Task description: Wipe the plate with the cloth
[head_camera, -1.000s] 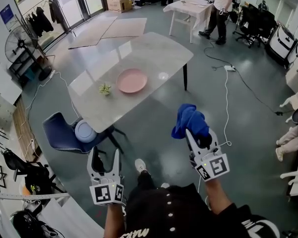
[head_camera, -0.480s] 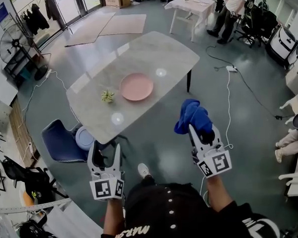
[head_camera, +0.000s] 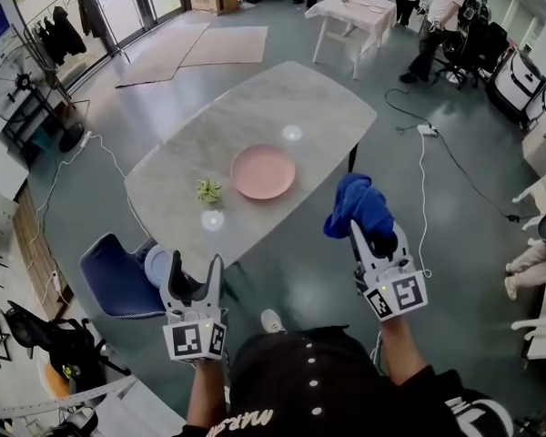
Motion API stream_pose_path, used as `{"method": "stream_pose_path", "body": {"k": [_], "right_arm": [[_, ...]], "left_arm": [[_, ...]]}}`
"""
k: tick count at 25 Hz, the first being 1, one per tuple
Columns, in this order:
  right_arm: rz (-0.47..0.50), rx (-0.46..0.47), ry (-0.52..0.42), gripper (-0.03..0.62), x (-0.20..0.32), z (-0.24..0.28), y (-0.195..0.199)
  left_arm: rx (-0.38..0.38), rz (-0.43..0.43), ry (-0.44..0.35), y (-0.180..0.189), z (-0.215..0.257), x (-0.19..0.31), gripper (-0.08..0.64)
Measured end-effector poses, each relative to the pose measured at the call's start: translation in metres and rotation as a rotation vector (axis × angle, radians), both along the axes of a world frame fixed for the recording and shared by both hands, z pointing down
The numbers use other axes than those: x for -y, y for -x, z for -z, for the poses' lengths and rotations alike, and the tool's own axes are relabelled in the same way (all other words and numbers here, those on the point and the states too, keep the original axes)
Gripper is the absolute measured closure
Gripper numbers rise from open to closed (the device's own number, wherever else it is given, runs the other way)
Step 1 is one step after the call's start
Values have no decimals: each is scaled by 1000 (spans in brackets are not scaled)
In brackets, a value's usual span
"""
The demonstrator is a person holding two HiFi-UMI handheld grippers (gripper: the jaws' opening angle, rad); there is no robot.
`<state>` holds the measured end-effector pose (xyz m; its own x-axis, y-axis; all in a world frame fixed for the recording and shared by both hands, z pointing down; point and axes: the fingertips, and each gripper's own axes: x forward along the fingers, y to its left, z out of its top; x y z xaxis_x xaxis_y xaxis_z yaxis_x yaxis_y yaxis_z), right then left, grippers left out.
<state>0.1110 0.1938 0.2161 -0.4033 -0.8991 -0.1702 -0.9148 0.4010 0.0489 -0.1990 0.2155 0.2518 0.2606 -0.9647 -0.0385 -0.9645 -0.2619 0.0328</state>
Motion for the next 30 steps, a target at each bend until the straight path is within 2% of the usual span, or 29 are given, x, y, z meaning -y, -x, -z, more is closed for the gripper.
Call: {"method": "stream_pose_path", "body": {"k": [6,11,20,26,30], "right_arm": [[-37,-3,-3,442,20,-5,14],[-65,9,19,442,30,-11,20],[-81,19,55,442,55,-28,11],[-74,12,39,442,101,-28,-7],[-69,6,38,442,142,-28,-20]], "left_arm": [[-4,-28,-1,19,-4,31,229],[-3,-40,29,29,-12,50,230],[15,-79,62,14,-26,83,229],[23,-25,41,4,-20,124,230],[51,-43,60,-10,-22,161,229]]}}
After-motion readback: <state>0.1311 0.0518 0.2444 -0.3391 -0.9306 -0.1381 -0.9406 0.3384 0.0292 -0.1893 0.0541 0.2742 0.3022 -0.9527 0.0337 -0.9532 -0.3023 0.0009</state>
